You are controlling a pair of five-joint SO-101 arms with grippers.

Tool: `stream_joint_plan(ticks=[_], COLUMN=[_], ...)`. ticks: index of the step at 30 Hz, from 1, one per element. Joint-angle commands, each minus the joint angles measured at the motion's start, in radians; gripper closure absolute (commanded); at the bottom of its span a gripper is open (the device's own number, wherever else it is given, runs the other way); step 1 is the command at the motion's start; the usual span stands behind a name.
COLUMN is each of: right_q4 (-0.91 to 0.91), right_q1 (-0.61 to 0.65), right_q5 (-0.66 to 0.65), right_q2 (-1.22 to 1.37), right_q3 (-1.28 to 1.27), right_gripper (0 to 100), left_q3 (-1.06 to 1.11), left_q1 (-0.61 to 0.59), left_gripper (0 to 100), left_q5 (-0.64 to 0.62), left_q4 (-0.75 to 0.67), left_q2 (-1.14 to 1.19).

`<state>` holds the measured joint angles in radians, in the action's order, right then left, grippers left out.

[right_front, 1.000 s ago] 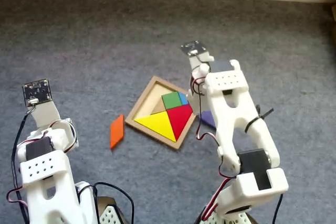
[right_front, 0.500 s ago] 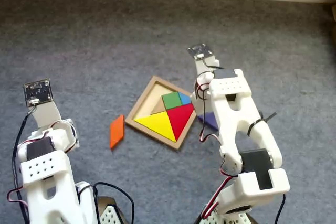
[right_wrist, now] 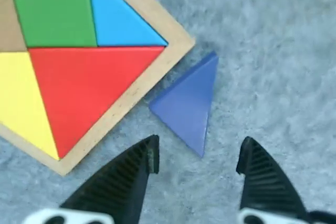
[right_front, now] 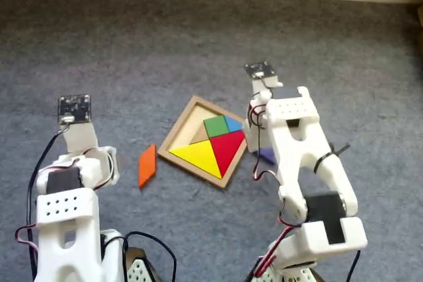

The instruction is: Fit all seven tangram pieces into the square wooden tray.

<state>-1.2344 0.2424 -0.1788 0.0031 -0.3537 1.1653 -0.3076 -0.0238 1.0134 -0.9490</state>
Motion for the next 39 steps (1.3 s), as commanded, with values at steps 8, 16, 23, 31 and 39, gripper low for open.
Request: stream_joint_plan(ticks=[8, 16, 23, 31, 39], right_q4=[0.220, 0.446, 0.450, 0.450, 0.450], right_q1=[-0.030, -0.124, -0.122, -0.122, -0.124], right_q5=[0.089, 0.087, 0.087, 0.087, 0.087], right_q2=[-0.199, -0.193, -0.193, -0.193, -0.193], right_q3=[-0.245, -0.389, -0.395, -0.397, -0.398], right_gripper=[76.5, 76.6, 76.7, 76.7, 76.7], left_q3=[-0.128, -0.275, -0.460, -0.740, -0.789], left_q1=[0.226, 0.263, 0.263, 0.265, 0.257], left_gripper=[73, 73, 77, 86, 93], left_q5=[0.072, 0.069, 0.071, 0.068, 0.068], left_q4=[0.092, 0.023, -0.008, 0.173, 0.224], left_q2=[0.107, 0.503, 0.846, 1.130, 1.118])
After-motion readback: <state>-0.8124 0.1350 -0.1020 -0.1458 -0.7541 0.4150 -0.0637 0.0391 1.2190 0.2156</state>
